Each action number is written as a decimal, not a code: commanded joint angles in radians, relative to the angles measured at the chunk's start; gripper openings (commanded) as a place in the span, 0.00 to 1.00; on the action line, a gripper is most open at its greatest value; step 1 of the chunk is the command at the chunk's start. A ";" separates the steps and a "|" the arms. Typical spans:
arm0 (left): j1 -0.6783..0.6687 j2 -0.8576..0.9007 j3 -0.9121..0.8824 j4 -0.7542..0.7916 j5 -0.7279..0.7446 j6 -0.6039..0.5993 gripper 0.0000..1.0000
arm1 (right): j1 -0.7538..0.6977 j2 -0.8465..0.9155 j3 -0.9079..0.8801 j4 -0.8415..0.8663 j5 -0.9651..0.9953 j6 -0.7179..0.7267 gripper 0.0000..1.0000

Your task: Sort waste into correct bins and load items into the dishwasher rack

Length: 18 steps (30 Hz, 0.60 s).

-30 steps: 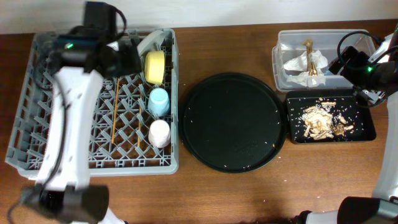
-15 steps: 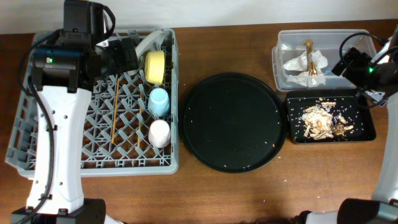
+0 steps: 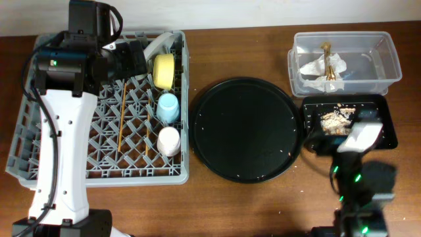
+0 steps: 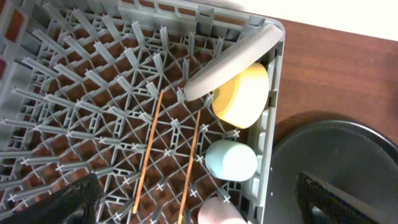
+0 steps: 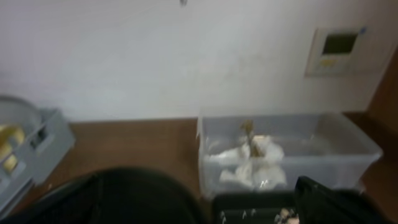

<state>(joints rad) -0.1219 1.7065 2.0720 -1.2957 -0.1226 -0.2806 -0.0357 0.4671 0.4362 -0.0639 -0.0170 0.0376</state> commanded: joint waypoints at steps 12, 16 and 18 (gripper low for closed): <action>0.000 0.000 0.002 0.001 0.003 0.005 0.99 | 0.098 -0.464 -0.431 -0.012 -0.022 0.057 0.98; 0.000 0.000 0.002 0.001 0.003 0.005 0.99 | 0.097 -0.461 -0.431 -0.012 -0.021 0.056 0.98; 0.000 0.000 0.002 0.001 0.003 0.005 0.99 | 0.097 -0.461 -0.431 -0.012 -0.021 0.057 0.98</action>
<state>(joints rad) -0.1219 1.7084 2.0720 -1.2961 -0.1226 -0.2806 0.0505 0.0147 0.0124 -0.0746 -0.0319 0.0834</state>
